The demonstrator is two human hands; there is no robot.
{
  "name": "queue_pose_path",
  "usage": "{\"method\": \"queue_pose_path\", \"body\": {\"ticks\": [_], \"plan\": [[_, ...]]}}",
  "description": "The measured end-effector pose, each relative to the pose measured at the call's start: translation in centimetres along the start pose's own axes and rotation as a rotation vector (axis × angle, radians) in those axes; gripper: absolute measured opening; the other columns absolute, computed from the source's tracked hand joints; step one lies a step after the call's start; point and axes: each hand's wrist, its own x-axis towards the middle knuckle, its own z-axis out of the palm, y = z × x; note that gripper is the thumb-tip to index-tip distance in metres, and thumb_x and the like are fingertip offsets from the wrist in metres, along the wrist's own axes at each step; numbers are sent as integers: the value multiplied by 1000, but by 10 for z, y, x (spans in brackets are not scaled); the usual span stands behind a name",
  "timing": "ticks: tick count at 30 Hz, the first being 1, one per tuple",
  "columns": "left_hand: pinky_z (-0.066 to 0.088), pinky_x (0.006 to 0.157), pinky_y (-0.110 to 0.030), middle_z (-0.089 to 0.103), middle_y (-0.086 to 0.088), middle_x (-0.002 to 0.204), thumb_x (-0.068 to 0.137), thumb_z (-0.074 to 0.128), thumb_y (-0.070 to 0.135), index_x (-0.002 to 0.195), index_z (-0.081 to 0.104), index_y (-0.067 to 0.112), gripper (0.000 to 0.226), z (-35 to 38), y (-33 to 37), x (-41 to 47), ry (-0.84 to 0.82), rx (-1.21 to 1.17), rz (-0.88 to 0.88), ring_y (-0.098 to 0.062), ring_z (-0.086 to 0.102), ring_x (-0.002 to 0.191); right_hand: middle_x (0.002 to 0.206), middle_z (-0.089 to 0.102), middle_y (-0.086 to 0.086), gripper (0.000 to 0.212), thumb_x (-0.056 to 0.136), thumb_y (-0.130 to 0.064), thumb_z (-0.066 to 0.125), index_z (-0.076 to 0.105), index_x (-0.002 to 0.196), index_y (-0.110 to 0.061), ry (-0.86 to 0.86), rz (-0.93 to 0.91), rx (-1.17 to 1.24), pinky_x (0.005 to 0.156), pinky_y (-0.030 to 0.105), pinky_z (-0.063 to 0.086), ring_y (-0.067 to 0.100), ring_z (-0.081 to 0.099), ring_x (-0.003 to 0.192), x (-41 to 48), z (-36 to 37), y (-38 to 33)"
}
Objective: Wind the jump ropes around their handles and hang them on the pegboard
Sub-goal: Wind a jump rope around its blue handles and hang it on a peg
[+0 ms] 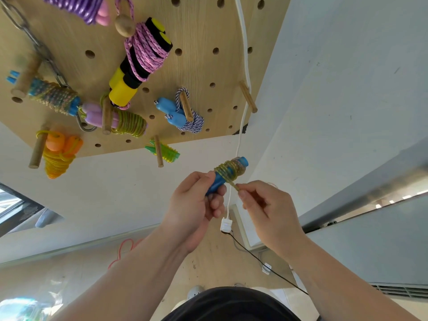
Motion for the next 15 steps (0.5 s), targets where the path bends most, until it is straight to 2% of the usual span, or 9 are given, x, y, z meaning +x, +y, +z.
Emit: {"method": "queue_pose_path", "body": {"ticks": [3, 5, 7, 10, 12, 13, 15], "plan": [[34, 43, -23, 51, -10, 73, 107, 42, 28, 110, 57, 2, 30, 1, 8, 1, -85, -195, -62, -12, 32, 49, 57, 44, -7, 23, 103, -16, 57, 76, 92, -24, -207, 303, 327, 53, 20, 34, 11, 38, 54, 6, -4, 1], [29, 41, -21, 46, -6, 69, 106, 40, 32, 107, 54, 6, 29, 1, 13, 2, -132, -207, -106, -11, 24, 48, 60, 35, 6, 27, 104, -16, 54, 78, 93, -18, -291, 435, 502, 50, 23, 28, 15, 28, 54, 9, -9, 7], [23, 41, -21, 40, -3, 66, 105, 41, 33, 103, 52, 9, 27, 0, 13, -1, -154, -161, -159, -10, 17, 50, 64, 29, 14, 25, 103, -19, 55, 78, 93, -16, -371, 460, 529, 51, 23, 27, 17, 24, 55, 12, -14, 14], [17, 42, -22, 35, -1, 64, 102, 41, 33, 99, 53, 11, 25, -3, 7, -7, -176, -150, -230, -10, 12, 51, 63, 27, 11, 22, 94, -32, 63, 79, 94, -17, -506, 454, 555, 52, 25, 25, 18, 23, 56, 19, -18, 18], [16, 41, -22, 33, -1, 63, 101, 42, 31, 91, 53, 12, 24, -6, 3, -10, -202, -124, -290, -10, 12, 50, 59, 32, 2, 17, 91, -33, 68, 77, 81, -23, -590, 458, 533, 53, 25, 26, 14, 26, 54, 25, -21, 18], [16, 41, -22, 32, -2, 63, 101, 42, 30, 87, 51, 14, 24, -8, 1, -12, -210, -75, -314, -10, 13, 49, 57, 34, 0, 21, 91, -32, 73, 73, 71, -26, -644, 439, 490, 53, 26, 26, 14, 27, 54, 29, -22, 19], [15, 43, -24, 33, -3, 64, 102, 41, 27, 80, 46, 18, 25, -12, -7, -16, -217, 73, -335, -11, 14, 49, 57, 40, 3, 21, 84, -29, 73, 67, 64, -25, -757, 388, 337, 53, 29, 28, 19, 31, 55, 39, -26, 19]]}}
